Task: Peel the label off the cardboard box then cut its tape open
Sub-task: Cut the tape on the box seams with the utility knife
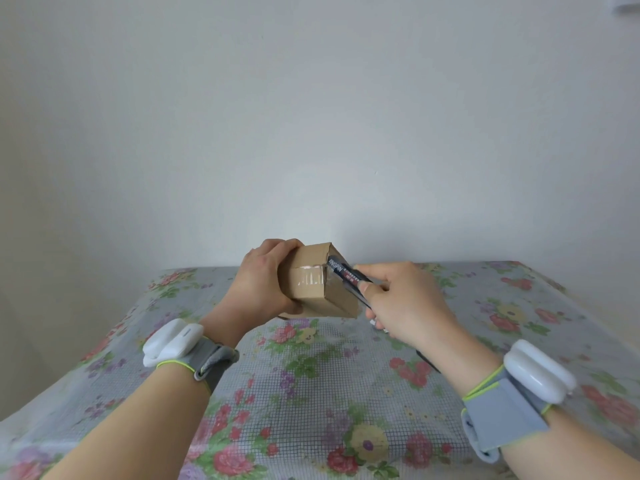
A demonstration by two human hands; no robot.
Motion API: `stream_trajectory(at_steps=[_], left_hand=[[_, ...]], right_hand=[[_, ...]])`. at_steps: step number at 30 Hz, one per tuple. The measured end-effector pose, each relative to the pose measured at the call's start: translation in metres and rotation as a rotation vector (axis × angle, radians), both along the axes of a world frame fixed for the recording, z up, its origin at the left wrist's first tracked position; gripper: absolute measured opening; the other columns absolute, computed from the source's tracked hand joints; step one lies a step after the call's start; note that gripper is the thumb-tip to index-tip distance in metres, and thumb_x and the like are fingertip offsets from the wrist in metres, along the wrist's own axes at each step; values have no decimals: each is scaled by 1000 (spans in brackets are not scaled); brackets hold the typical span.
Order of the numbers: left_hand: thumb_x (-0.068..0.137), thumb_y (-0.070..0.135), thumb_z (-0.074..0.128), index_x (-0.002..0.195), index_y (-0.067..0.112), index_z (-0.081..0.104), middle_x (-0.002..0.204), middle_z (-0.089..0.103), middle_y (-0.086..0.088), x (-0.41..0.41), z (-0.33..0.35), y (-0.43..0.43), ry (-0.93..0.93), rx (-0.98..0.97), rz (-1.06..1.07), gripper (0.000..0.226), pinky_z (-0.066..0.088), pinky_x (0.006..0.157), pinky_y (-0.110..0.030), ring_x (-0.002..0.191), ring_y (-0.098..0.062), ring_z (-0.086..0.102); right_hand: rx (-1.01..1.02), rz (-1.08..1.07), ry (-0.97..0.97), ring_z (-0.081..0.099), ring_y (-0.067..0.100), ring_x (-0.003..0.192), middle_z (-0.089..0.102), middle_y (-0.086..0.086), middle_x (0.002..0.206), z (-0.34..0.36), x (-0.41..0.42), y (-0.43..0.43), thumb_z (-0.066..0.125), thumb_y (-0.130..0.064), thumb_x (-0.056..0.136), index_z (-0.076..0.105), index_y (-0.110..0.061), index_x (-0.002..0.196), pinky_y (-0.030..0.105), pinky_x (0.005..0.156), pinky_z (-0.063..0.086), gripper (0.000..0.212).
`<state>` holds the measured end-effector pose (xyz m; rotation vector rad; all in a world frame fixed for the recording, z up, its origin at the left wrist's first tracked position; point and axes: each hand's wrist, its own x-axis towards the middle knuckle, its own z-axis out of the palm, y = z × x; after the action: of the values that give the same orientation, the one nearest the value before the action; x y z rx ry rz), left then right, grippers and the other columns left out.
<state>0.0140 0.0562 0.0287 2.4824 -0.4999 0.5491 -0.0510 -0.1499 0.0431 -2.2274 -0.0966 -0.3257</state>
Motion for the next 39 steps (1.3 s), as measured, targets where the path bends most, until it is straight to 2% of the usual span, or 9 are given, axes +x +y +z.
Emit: stream_trajectory(at_steps=[2,6,9,11,16,24,28,34,39], left_hand=[[48,22,87,133,26,45,128,45,5,0,1,0,-3,-9,13,94,42,97,-40,115,-22,45],[50,18,85,132,23,46,128,45,3,0,10,0,-48,38,10,92,41,95,-35,114,-22,42],[48,16,85,129,23,48,125,46,3,-2,9,0,-51,42,-13,90,47,91,-38,110,-21,43],[47,16,85,129,24,48,124,46,6,-3,4,0,-26,7,-20,90,48,91,-39,111,-20,44],[48,18,87,130,26,47,125,45,8,-1,-2,-1,-15,-54,-23,92,42,93,-32,114,-18,45],[52,25,84,139,33,39,137,39,6,-1,8,3,53,-13,8,99,37,102,-49,124,-20,38],[62,55,76,143,37,29,134,41,5,-2,21,5,127,269,194,95,36,99,-44,125,-23,35],[67,74,61,146,27,28,137,42,-8,-3,24,5,299,177,302,98,39,100,-43,126,-30,41],[85,64,46,134,24,48,129,55,-7,-5,26,11,319,102,351,63,44,81,-32,111,-25,54]], right_hand=[[-6,9,6,66,28,70,70,2,73,-1,0,1,54,-26,90,64,-38,115,42,67,58,29],[135,20,98,57,18,49,68,5,62,5,1,-2,54,-22,92,64,-34,116,28,45,48,29],[162,-12,85,57,19,47,68,7,61,11,4,-8,54,-20,92,65,-32,115,31,47,52,28],[236,-22,93,54,17,45,66,7,60,16,6,-12,54,-19,93,64,-28,119,27,45,48,29],[257,9,92,53,14,44,65,6,59,16,4,-13,54,-17,93,64,-28,117,24,42,45,28],[442,-50,111,57,22,53,70,15,70,7,6,-23,52,-17,94,64,-28,114,31,50,49,26],[465,-34,139,57,21,55,71,14,73,4,6,-24,51,-16,94,64,-26,114,28,47,48,25],[482,-20,172,55,20,51,71,18,77,-1,5,-24,51,-15,95,64,-23,116,25,42,46,26],[467,-40,213,56,19,50,71,17,75,-10,6,-25,50,-14,95,64,-22,115,25,42,45,26]])
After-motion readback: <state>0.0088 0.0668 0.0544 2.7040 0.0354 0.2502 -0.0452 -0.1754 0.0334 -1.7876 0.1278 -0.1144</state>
